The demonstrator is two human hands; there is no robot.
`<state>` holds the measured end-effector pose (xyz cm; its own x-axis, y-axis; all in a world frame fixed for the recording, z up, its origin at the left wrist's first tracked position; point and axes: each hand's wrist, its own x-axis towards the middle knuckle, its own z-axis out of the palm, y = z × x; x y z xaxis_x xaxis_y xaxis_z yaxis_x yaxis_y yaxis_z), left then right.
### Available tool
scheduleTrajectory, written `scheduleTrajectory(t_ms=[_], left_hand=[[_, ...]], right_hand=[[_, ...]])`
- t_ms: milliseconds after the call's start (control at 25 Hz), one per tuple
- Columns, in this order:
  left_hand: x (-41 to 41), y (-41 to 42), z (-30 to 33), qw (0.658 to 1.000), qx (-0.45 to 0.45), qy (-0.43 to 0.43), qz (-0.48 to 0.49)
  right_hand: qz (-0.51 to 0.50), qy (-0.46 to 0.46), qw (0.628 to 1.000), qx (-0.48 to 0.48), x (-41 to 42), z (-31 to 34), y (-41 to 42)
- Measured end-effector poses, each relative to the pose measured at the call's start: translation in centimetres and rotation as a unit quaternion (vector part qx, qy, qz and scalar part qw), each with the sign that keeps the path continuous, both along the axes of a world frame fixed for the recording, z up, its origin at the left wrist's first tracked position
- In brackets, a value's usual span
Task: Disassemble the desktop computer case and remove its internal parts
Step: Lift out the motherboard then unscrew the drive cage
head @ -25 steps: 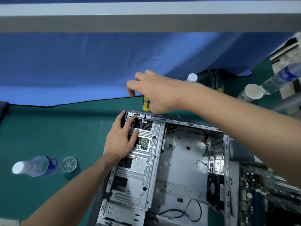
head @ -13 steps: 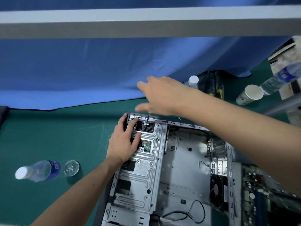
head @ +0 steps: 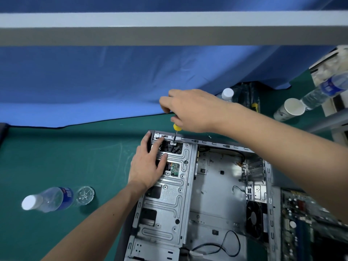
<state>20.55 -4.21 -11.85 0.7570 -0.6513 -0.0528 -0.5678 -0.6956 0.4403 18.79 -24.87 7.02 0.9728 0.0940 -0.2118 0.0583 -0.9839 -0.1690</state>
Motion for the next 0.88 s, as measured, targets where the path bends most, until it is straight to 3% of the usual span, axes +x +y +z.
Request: scheduleTrajectory(t_ms=[120, 280, 480, 880], left_hand=[[0.1, 0.0, -0.1, 1.0, -0.002, -0.002, 0.0], [0.1, 0.0, -0.2, 1.0, -0.006, -0.007, -0.003], [0.1, 0.1, -0.2, 1.0, -0.002, -0.007, -0.004], [0.0, 0.1, 0.0, 1.0, 0.001, 0.006, 0.0]], right_hand=[[-0.01, 0.021, 0.998, 0.051, -0.1, 0.3, 0.0], [-0.045, 0.0, 0.997, -0.062, -0.2, -0.1, 0.5], [0.0, 0.012, 0.998, 0.057, -0.8, 0.5, 0.3], [-0.141, -0.055, 0.973, 0.174, -5.5, 0.6, -1.7]])
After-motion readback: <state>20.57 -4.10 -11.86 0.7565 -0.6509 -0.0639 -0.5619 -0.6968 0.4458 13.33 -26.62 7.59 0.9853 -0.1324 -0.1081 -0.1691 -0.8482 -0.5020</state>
